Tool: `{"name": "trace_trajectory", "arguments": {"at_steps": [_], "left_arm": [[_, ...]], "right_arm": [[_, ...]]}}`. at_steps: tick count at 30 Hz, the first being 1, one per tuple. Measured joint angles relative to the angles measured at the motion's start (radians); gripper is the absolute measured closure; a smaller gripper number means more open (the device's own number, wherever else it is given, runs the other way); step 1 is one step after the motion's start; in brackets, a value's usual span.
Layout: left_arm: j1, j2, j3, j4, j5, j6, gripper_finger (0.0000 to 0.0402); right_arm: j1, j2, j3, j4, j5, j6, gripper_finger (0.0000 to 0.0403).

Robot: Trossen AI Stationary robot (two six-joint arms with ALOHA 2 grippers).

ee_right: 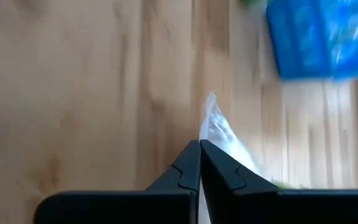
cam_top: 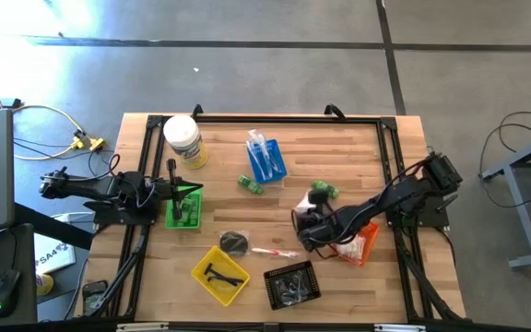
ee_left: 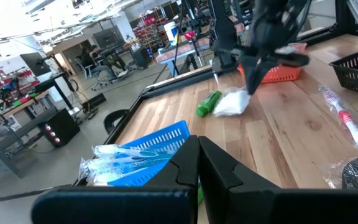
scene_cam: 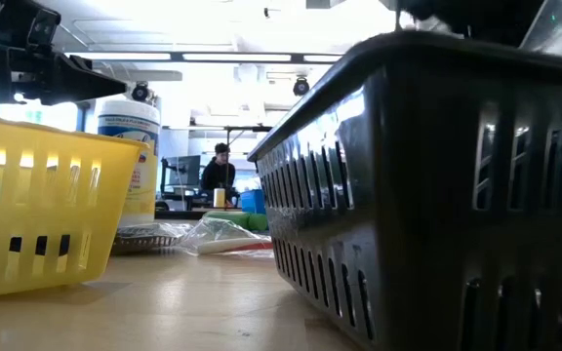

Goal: Pick & Place Travel size toiletries
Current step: Put the white cotton pack into the orange bin

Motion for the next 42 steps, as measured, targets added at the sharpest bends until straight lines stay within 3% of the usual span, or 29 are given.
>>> {"name": "trace_trajectory", "arguments": {"at_steps": [5,12,19,26,36,42], "left_arm": [[0.0,0.0,0.0,0.0,0.0,0.0,0.0402],[0.0,0.0,0.0,0.0,0.0,-0.003,0.0402],[0.0,0.0,0.0,0.0,0.001,-0.005,0.0402],[0.0,0.0,0.0,0.0,0.001,-0.01,0.0402],[0.0,0.0,0.0,0.0,0.001,-0.01,0.0402],[0.0,0.0,0.0,0.001,0.001,-0.01,0.0402]], "right_arm": [[0.018,-0.001,0.125,-0.028,0.027,-0.092,0.0401],[0.02,-0.003,0.283,-0.28,0.111,-0.094,0.0401],[0.039,-0.129,0.337,-0.504,0.141,0.075,0.0401],[0.156,-0.32,0.339,-0.643,0.194,0.332,0.0401],[0.334,-0.374,0.338,-1.032,0.023,0.817,0.0401],[0.429,-0.374,0.338,-1.074,-0.097,0.958,0.0401]]}}
